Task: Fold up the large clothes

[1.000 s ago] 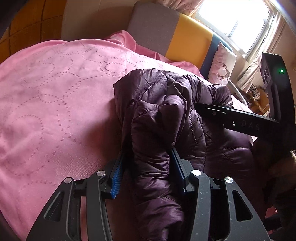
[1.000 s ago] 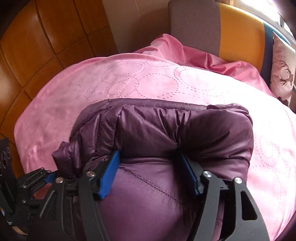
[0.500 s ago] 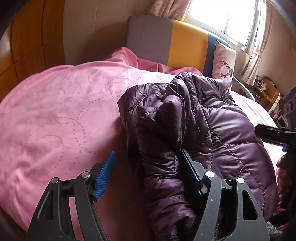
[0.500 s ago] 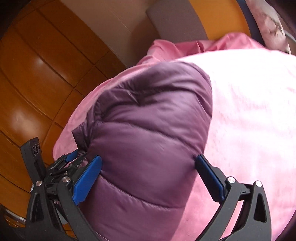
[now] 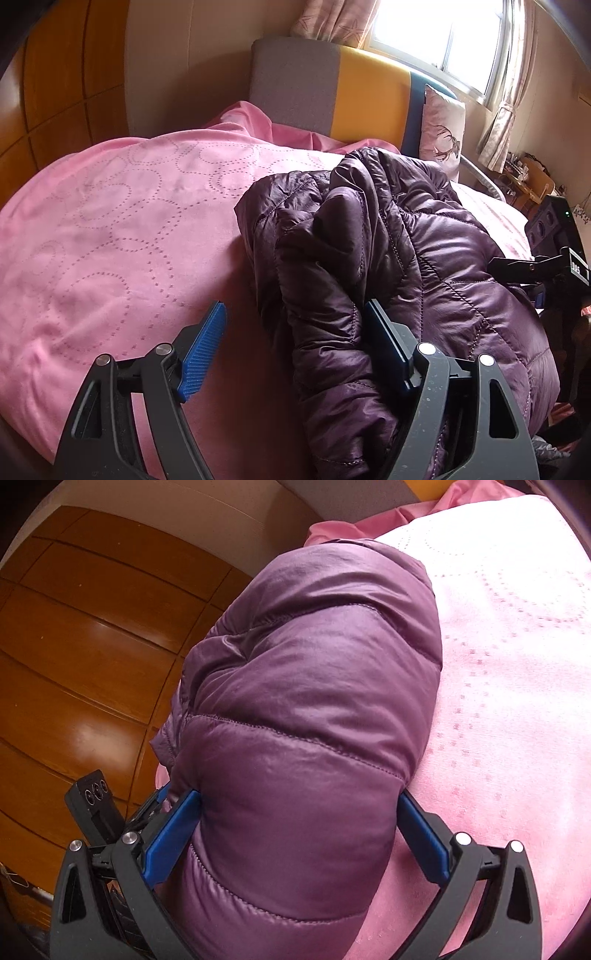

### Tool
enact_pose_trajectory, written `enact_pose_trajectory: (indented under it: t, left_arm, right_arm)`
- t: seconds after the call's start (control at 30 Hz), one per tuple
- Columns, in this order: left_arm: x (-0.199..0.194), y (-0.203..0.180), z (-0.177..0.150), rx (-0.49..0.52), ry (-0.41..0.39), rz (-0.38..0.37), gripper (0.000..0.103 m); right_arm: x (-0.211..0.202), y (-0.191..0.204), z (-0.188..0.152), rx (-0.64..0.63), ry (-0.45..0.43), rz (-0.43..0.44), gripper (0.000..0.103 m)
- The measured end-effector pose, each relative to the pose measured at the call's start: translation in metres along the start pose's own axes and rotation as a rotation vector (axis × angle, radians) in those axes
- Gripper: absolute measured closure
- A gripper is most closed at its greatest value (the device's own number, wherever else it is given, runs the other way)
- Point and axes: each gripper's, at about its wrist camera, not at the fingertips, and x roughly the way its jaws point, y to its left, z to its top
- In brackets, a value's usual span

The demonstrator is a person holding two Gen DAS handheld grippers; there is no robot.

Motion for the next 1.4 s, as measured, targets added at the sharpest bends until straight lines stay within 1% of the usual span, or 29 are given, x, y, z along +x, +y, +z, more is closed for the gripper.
enact_pose_trajectory:
  t: [0.1,0.17,0.23,0.27,0.3,0.33,0.37,0.4,0.43,0.47,0.53,0.67,0.77,0.87,0.93,0.97,1.03,1.07,1.13,1.17,1.2,1.23,1.27,1.3,1.33,1.4]
  left_arm:
    - [0.002,0.003,-0.001,-0.011,0.001,-0.017,0.027]
    - [0.004,0.006,-0.002,-0.024,0.002,-0.040,0.027]
    - [0.009,0.013,-0.003,-0.052,0.005,-0.081,0.027]
    - [0.011,0.016,-0.004,-0.072,0.009,-0.105,0.027]
    - [0.014,0.022,-0.008,-0.116,0.019,-0.148,0.028]
    - [0.017,0.029,-0.010,-0.152,0.024,-0.189,0.030]
    - [0.020,0.035,-0.013,-0.190,0.028,-0.245,0.036]
    - [0.024,0.042,-0.017,-0.245,0.033,-0.315,0.040]
    - [0.026,0.047,-0.021,-0.288,0.033,-0.371,0.042]
    - [0.028,0.049,-0.023,-0.308,0.031,-0.409,0.046]
    - [0.027,0.045,-0.024,-0.322,0.012,-0.438,0.049]
    - [0.033,0.016,-0.009,-0.279,0.018,-0.475,0.050]
    - [0.049,-0.017,0.016,-0.243,0.045,-0.515,0.050]
    - [0.071,-0.064,0.046,-0.172,0.080,-0.544,0.050]
    - [0.090,-0.107,0.071,-0.104,0.102,-0.567,0.050]
    - [0.098,-0.130,0.082,-0.066,0.111,-0.587,0.053]
    - [0.116,-0.170,0.096,-0.001,0.137,-0.593,0.053]
    - [0.128,-0.192,0.101,0.034,0.161,-0.597,0.053]
    - [0.150,-0.223,0.105,0.090,0.201,-0.570,0.053]
    - [0.160,-0.238,0.104,0.125,0.218,-0.543,0.053]
    - [0.168,-0.256,0.101,0.179,0.225,-0.506,0.053]
    - [0.172,-0.265,0.099,0.210,0.221,-0.478,0.053]
    - [0.173,-0.271,0.097,0.226,0.217,-0.457,0.053]
    - [0.171,-0.274,0.095,0.236,0.208,-0.446,0.053]
    - [0.167,-0.275,0.092,0.250,0.192,-0.435,0.053]
    - [0.154,-0.272,0.080,0.280,0.161,-0.393,0.053]
  right_arm:
    - [0.001,0.000,-0.001,0.004,0.005,0.015,0.002]
    - [0.002,0.001,0.000,0.004,0.005,0.009,0.002]
    - [0.000,0.012,0.001,-0.029,-0.012,-0.012,0.009]
    - [-0.004,0.018,-0.002,-0.050,-0.021,-0.020,0.018]
    - [-0.006,0.022,-0.002,-0.065,-0.029,-0.023,0.026]
    - [-0.010,0.028,-0.004,-0.082,-0.036,-0.026,0.029]
    - [-0.014,0.034,-0.006,-0.104,-0.044,-0.027,0.035]
    - [-0.018,0.038,-0.008,-0.121,-0.049,-0.028,0.039]
    - [-0.023,0.042,-0.010,-0.137,-0.055,-0.025,0.041]
    - [-0.028,0.045,-0.011,-0.149,-0.061,-0.023,0.044]
    - [-0.039,0.046,-0.010,-0.168,-0.083,-0.026,0.046]
    - [-0.080,0.039,-0.009,-0.177,-0.164,-0.036,0.048]
    - [-0.119,0.022,-0.005,-0.172,-0.230,-0.077,0.048]
    - [-0.164,-0.005,-0.001,-0.135,-0.314,-0.120,0.048]
    - [-0.192,-0.026,0.000,-0.103,-0.363,-0.151,0.048]
    - [-0.206,-0.040,-0.001,-0.081,-0.385,-0.173,0.048]
    - [-0.225,-0.067,-0.004,-0.033,-0.405,-0.215,0.048]
    - [-0.231,-0.086,-0.008,0.000,-0.403,-0.258,0.048]
    - [-0.233,-0.113,-0.017,0.041,-0.372,-0.345,0.048]
    - [-0.235,-0.130,-0.024,0.072,-0.347,-0.357,0.047]
    - [-0.235,-0.139,-0.029,0.095,-0.344,-0.354,0.042]
    - [-0.237,-0.143,-0.033,0.109,-0.352,-0.366,0.038]
    - [-0.241,-0.142,-0.037,0.117,-0.362,-0.386,0.025]
    - [-0.245,-0.139,-0.039,0.121,-0.373,-0.403,0.017]
    - [-0.251,-0.134,-0.040,0.125,-0.393,-0.429,0.015]
    - [-0.267,-0.119,-0.036,0.134,-0.481,-0.516,0.014]
